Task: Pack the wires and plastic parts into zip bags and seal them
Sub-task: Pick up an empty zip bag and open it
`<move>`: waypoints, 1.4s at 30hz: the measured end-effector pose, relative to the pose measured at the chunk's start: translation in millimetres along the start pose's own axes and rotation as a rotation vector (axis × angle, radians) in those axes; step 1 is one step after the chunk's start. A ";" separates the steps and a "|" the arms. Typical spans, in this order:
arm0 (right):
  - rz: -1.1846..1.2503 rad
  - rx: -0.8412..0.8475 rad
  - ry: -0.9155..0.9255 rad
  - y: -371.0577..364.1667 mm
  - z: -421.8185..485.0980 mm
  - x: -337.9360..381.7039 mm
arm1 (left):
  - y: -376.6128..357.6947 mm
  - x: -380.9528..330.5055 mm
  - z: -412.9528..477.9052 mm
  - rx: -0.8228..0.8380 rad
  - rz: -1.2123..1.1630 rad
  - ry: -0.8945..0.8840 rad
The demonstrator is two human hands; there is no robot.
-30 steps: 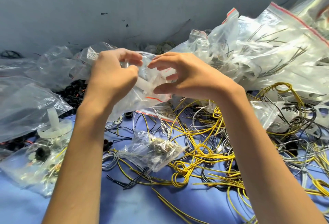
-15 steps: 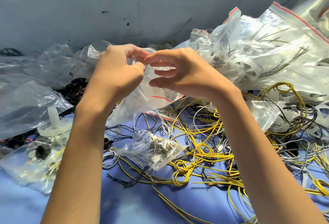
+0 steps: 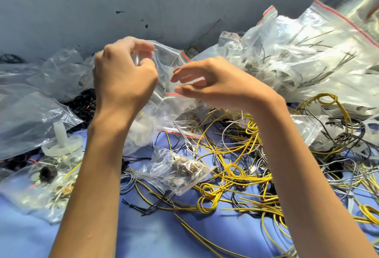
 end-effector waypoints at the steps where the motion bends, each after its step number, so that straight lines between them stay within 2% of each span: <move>1: 0.008 -0.016 -0.011 2.8 -1.1 -0.9 | -0.8 -0.8 -0.1 0.001 0.006 -0.008; 5: 0.009 -0.082 -0.031 15.6 -6.9 -5.7 | -6.6 -3.3 -3.0 0.041 0.031 -0.024; 8: -0.053 -0.198 -0.064 32.7 -13.1 -16.6 | -15.6 -4.9 -5.1 0.162 0.029 -0.033; 11: -0.096 -0.316 -0.244 58.9 -28.6 -45.5 | -22.1 -5.0 -6.3 0.220 0.042 -0.050; 15: -0.306 -0.441 -0.551 97.7 -68.2 -92.2 | -22.9 -7.2 -9.5 0.241 0.045 -0.049; 17: -0.338 -0.427 -0.692 110.6 -88.8 -113.1 | -21.9 -8.0 -9.9 0.254 0.030 -0.045; 21: -0.228 -0.244 -0.857 110.5 -115.1 -143.5 | -23.8 -9.4 -11.1 0.249 0.023 -0.057; 24: -0.204 -0.140 -0.861 98.9 -116.8 -151.7 | -24.8 -11.4 -12.7 0.221 0.026 -0.086; 35: -0.147 -0.065 -0.883 84.9 -124.1 -162.2 | -31.8 -18.1 -15.7 0.291 0.067 -0.127; 42: -0.077 -0.199 -0.836 93.7 -126.0 -160.4 | -32.1 -17.0 -15.3 0.267 0.068 -0.152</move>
Point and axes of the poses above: each hand's wrist, its own z-axis towards the middle knuckle, its own y-axis out of the back of the hand, x = y × z, the point moved 6 cm from there along z, towards the middle knuckle, and after that the axes turned 5 degrees about y, right-handed, at the moved point
